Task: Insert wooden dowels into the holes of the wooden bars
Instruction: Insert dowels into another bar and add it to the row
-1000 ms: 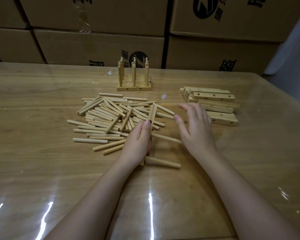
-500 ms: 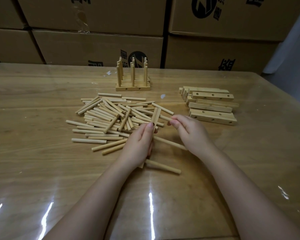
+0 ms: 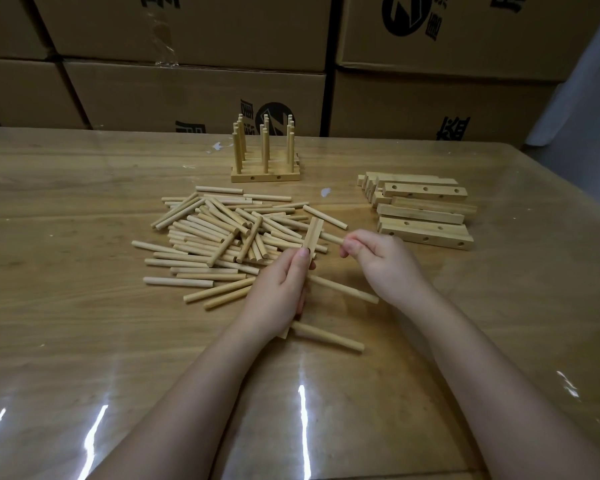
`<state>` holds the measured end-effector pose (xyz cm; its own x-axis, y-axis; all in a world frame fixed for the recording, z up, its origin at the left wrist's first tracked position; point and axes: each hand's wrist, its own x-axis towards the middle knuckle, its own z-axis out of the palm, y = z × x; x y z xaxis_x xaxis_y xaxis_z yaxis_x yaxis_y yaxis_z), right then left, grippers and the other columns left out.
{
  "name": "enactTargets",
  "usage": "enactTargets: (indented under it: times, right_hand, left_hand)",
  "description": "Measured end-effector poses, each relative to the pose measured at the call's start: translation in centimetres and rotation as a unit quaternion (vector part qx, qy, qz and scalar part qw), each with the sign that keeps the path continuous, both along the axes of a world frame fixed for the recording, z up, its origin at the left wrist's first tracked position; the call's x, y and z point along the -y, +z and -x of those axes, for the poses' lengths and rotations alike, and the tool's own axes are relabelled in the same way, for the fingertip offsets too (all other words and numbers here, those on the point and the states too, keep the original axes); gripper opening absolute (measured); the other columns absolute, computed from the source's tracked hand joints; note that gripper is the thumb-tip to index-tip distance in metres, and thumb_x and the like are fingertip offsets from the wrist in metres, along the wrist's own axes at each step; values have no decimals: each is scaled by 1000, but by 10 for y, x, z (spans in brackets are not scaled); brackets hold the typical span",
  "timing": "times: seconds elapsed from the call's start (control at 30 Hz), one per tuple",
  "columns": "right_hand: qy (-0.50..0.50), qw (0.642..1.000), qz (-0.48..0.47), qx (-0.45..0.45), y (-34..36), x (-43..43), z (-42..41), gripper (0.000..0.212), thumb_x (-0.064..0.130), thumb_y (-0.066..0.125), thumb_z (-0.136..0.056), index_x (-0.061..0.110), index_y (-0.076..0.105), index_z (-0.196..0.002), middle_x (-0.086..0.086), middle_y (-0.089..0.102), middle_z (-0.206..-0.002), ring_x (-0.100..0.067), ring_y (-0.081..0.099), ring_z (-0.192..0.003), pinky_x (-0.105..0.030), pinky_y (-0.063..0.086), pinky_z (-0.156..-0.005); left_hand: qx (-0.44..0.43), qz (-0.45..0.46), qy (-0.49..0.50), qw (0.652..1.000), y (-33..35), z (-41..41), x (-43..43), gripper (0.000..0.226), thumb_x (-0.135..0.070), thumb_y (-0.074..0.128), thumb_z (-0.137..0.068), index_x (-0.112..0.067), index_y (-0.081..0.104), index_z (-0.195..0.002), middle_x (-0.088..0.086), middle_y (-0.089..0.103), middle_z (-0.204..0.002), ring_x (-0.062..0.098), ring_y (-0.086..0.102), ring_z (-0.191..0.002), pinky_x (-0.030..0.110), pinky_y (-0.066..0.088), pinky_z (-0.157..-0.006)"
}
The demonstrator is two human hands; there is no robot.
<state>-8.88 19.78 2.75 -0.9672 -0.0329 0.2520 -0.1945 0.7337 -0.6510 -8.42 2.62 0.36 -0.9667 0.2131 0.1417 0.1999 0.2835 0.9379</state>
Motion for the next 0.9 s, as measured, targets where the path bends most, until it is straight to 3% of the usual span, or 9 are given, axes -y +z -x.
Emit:
enactTargets:
  times: [0.23, 0.37, 0.43, 0.53, 0.63, 0.73, 0.8, 0.9]
  right_hand:
    - [-4, 999, 8, 33, 3, -1, 1, 31, 31, 44, -94, 33, 57, -66, 4, 57, -63, -16, 51, -64, -31, 40, -61]
    - [-7, 999, 16, 50, 4, -1, 2, 31, 32, 44, -94, 31, 58, -67, -5, 63, -73, -24, 56, -73, -35, 45, -68]
    - [-7, 998, 26, 50, 4, -1, 1, 31, 32, 44, -95, 31, 59, -68, -2, 64, -76, -22, 56, -77, -35, 45, -71]
    - [-2, 1000, 23, 8, 1, 2, -1, 27, 31, 43, -96, 33, 57, -73, 3, 58, -68, -14, 52, -67, -32, 40, -62]
    - [20, 996, 13, -84, 1, 5, 0, 17, 27, 44, -97, 27, 61, -97, 12, 55, -86, -6, 52, -81, -30, 43, -69]
    - [19, 991, 42, -127, 1, 4, 2, 31, 37, 45, -95, 23, 54, -121, 14, 42, -105, -1, 46, -98, -22, 41, -83]
    - [-12, 988, 61, -139, -1, 3, 2, 43, 48, 39, -93, 24, 48, -127, 10, 38, -109, -4, 45, -100, -20, 41, -83]
    - [-58, 980, 114, -153, -6, 6, 2, 51, 55, 33, -90, 24, 44, -129, 8, 37, -110, 6, 44, -95, -7, 40, -76]
  left_hand:
    - [-11, 25, 1, 1000, -1, 0, 0, 32, -39, 31, -100, -23, 55, -85, -1, 49, -48, 9, 47, -44, 31, 41, -56]
    - [-39, 56, 14, 998, -3, 0, 1, 32, -40, 31, -101, -28, 55, -83, -3, 51, -48, 9, 51, -48, 36, 45, -63]
    - [-52, 65, 22, 996, -3, 0, 1, 31, -41, 32, -100, -29, 55, -84, -4, 52, -50, 12, 53, -53, 39, 47, -65]
    - [-74, 53, 32, 995, -2, 1, 1, 29, -38, 34, -100, -27, 57, -87, -7, 52, -53, 13, 53, -57, 41, 47, -66]
    - [-95, 10, 32, 995, -2, 1, 1, 27, -35, 35, -101, -27, 54, -84, -9, 52, -58, 15, 53, -61, 40, 46, -65]
    - [-63, -62, 39, 995, -4, 4, 0, 32, -33, 32, -102, -15, 55, -88, -3, 52, -56, 13, 53, -54, 31, 45, -56]
    - [-28, -121, 58, 991, -3, 7, 2, 33, -34, 29, -102, -17, 53, -88, -2, 54, -52, 10, 53, -48, 23, 46, -51]
    - [21, -210, 81, 974, -2, 12, 4, 27, -35, 32, -102, -17, 52, -97, 0, 61, -67, 6, 58, -52, 21, 50, -51]
